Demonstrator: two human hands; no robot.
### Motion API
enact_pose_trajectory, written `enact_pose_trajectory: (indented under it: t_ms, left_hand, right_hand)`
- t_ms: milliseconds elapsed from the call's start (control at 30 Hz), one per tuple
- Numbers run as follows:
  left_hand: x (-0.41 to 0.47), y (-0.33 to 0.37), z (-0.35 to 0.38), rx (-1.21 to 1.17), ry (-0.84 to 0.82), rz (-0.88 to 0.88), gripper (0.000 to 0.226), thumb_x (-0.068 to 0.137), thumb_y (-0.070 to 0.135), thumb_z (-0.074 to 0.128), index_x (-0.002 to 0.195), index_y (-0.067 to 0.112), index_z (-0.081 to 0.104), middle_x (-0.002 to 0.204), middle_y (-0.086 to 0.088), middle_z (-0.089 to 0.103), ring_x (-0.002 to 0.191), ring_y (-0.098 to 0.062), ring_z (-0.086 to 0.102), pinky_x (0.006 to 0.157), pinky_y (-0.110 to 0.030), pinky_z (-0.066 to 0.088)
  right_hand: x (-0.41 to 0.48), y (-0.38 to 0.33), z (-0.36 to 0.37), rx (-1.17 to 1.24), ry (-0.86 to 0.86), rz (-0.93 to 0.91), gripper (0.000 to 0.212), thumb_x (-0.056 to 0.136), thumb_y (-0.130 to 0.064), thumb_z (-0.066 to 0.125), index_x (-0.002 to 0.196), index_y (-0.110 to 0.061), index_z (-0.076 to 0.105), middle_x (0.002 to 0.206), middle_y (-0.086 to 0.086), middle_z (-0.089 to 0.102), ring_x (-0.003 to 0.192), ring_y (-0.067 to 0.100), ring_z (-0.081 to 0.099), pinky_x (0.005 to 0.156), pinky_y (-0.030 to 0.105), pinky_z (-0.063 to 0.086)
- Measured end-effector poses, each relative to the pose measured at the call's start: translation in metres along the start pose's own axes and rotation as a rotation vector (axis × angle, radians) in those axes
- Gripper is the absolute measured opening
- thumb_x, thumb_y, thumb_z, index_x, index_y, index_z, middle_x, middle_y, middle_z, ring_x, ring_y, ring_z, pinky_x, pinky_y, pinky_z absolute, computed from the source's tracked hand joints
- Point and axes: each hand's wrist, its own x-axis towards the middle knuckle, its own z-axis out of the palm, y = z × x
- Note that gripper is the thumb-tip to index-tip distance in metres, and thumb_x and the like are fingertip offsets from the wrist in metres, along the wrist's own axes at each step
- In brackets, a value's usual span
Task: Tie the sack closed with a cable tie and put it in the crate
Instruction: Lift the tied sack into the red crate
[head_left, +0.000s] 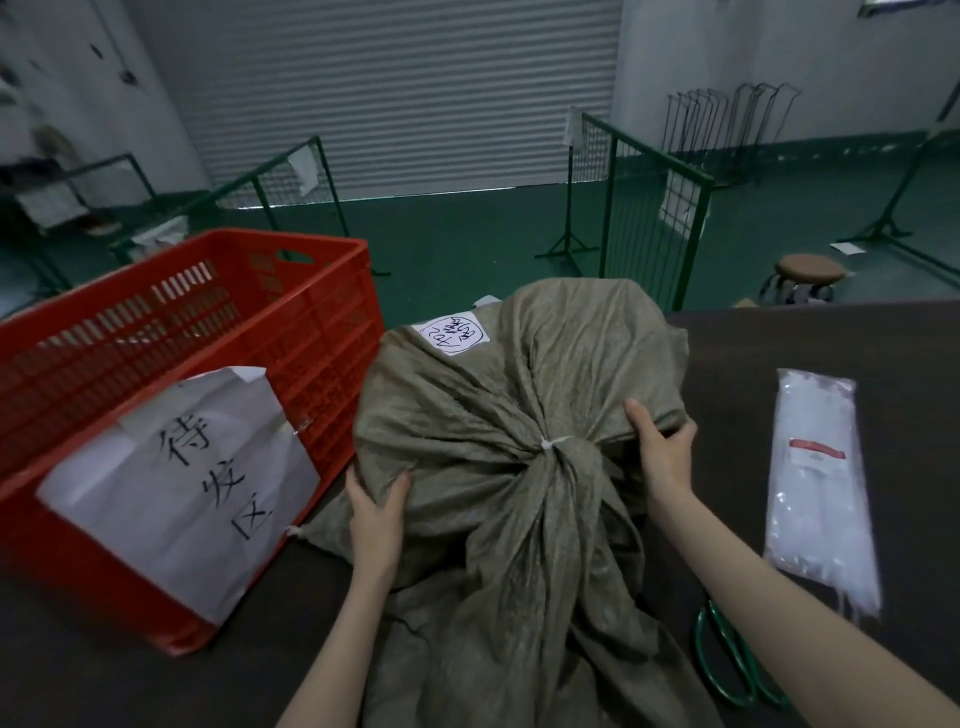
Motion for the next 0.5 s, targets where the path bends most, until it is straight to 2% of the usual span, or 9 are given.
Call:
enact_pose_trajectory:
  t_ms: [67,100,167,267,400,500]
  left_hand:
    - [-0.0042,-0.0073,-0.0008,0.014,-0.035,-0.081,0.088,0.072,0.068,0.054,0.143,0.02,0.037,0.142,-0.006,0.048,0.129,-0.026,0.045,0.111,-0.044,0.033]
    - [-0.0043,-0.0094,-0.001,0.014,-0.044,-0.116,0.084,0.074,0.068,0.052,0.141,0.018,0.042,0.142,-0.007,0.049,0.129,-0.027,0.045,0.112,-0.044,0.032]
    - [-0.0039,-0.0092,-0.0001,0.0,-0.052,-0.181,0.072,0.084,0.061,0.049,0.14,0.016,0.042,0.143,-0.009,0.047,0.131,-0.029,0.043,0.113,-0.042,0.03]
    - [-0.0015,-0.0086,-0.0004,-0.071,-0.098,-0.267,0.074,0.083,0.06,0.052,0.142,0.016,0.04,0.143,-0.01,0.047,0.129,-0.029,0.044,0.11,-0.041,0.033]
    - [0.0003,-0.004,-0.0073,-0.16,-0.188,-0.404,0.084,0.065,0.069,0.064,0.134,0.024,0.049,0.127,-0.009,0.06,0.108,-0.032,0.061,0.087,-0.052,0.053]
    - [0.0001,-0.001,-0.0078,-0.174,-0.178,-0.323,0.076,0.067,0.061,0.066,0.132,0.023,0.051,0.123,-0.008,0.064,0.103,-0.031,0.064,0.08,-0.053,0.056]
  right_hand:
    - [-0.0028,0.0009,0.0005,0.008,-0.001,0.004,0.08,0.075,-0.045,0.072,0.138,-0.017,0.033,0.137,0.009,0.048,0.126,0.028,0.047,0.105,0.037,0.038]
    - [-0.0043,0.0005,0.0005,0.007,-0.005,0.004,0.083,0.07,-0.05,0.073,0.137,-0.019,0.034,0.138,0.009,0.048,0.127,0.029,0.046,0.107,0.042,0.038]
    - [-0.0045,0.0015,-0.0007,0.012,-0.014,0.021,0.093,0.058,-0.06,0.073,0.134,-0.024,0.035,0.137,0.008,0.048,0.126,0.03,0.046,0.108,0.049,0.038]
    - [-0.0028,0.0057,-0.003,0.042,-0.021,0.04,0.099,0.049,-0.065,0.074,0.132,-0.028,0.035,0.137,0.006,0.048,0.125,0.029,0.048,0.106,0.051,0.04]
    - [-0.0062,0.002,-0.0037,0.13,-0.039,0.067,0.095,0.047,-0.057,0.079,0.129,-0.029,0.038,0.135,0.006,0.048,0.116,0.028,0.054,0.1,0.05,0.046]
    - [-0.0098,-0.0006,-0.0079,0.168,-0.048,0.06,0.09,0.05,-0.053,0.078,0.128,-0.028,0.04,0.135,0.006,0.048,0.115,0.028,0.056,0.1,0.05,0.047]
